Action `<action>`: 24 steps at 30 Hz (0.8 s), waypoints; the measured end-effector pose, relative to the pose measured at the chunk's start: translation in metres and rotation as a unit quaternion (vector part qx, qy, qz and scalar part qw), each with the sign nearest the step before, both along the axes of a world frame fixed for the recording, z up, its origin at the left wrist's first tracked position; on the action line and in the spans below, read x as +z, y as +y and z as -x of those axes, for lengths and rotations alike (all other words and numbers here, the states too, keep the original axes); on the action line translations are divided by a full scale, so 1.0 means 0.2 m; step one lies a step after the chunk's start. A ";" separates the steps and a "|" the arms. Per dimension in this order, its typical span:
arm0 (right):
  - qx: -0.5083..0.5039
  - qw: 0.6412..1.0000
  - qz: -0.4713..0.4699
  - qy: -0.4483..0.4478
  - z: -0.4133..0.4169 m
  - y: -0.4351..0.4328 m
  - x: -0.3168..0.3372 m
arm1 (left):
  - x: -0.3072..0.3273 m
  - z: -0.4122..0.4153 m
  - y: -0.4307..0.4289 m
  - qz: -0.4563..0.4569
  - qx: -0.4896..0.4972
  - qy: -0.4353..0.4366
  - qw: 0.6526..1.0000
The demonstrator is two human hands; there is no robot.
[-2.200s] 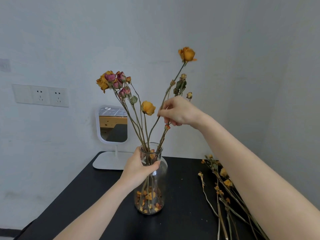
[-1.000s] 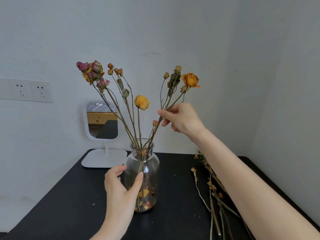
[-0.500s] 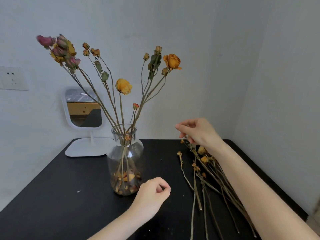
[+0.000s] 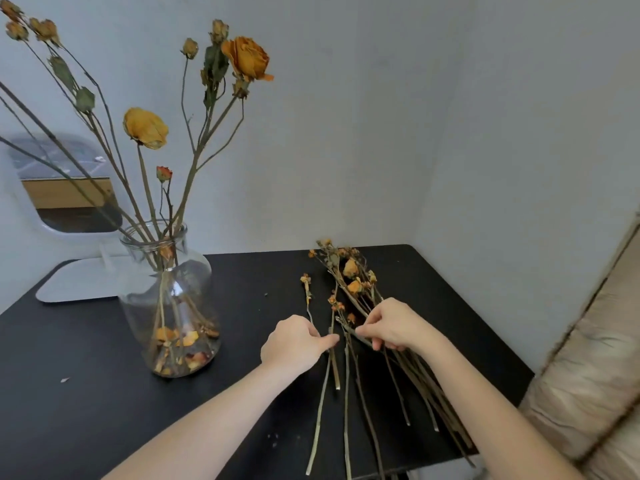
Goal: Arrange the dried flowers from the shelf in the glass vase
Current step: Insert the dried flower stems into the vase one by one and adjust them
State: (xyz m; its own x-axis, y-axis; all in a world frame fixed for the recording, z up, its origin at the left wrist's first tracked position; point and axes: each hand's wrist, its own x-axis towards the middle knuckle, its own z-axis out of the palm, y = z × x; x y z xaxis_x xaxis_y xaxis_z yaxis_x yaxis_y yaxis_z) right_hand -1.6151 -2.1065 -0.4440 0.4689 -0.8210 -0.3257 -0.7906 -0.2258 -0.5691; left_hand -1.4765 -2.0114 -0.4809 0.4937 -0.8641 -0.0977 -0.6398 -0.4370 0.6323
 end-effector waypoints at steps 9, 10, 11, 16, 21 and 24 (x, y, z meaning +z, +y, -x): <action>0.047 0.992 -0.037 0.107 -0.06 0.08 -0.02 | -0.01 0.02 -0.03 -0.031 0.015 -0.002 0.999; 0.045 0.993 -0.039 0.101 -0.07 0.08 -0.02 | 0.00 0.01 -0.02 -0.028 0.016 0.001 0.999; 0.043 0.994 -0.040 0.097 -0.07 0.08 -0.02 | 0.00 0.00 -0.02 -0.023 0.016 0.005 1.000; 0.037 0.995 -0.037 0.084 -0.07 0.06 -0.01 | -0.01 -0.05 0.00 0.026 0.022 0.065 0.997; 0.029 0.999 -0.025 0.032 -0.04 0.04 0.02 | -0.01 -0.11 0.05 0.054 0.038 0.085 0.994; 0.018 1.000 -0.016 -0.006 -0.03 0.03 0.04 | 0.02 -0.15 0.10 0.083 0.041 0.088 0.992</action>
State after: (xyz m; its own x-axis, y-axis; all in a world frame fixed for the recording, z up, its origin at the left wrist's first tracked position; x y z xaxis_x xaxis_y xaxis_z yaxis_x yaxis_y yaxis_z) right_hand -1.6094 -2.1011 -0.4361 0.5017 -0.7925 -0.3468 -0.7760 -0.2351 -0.5853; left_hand -1.4468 -1.9911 -0.4775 0.5511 -0.8330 -0.0495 -0.4790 -0.3643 0.7987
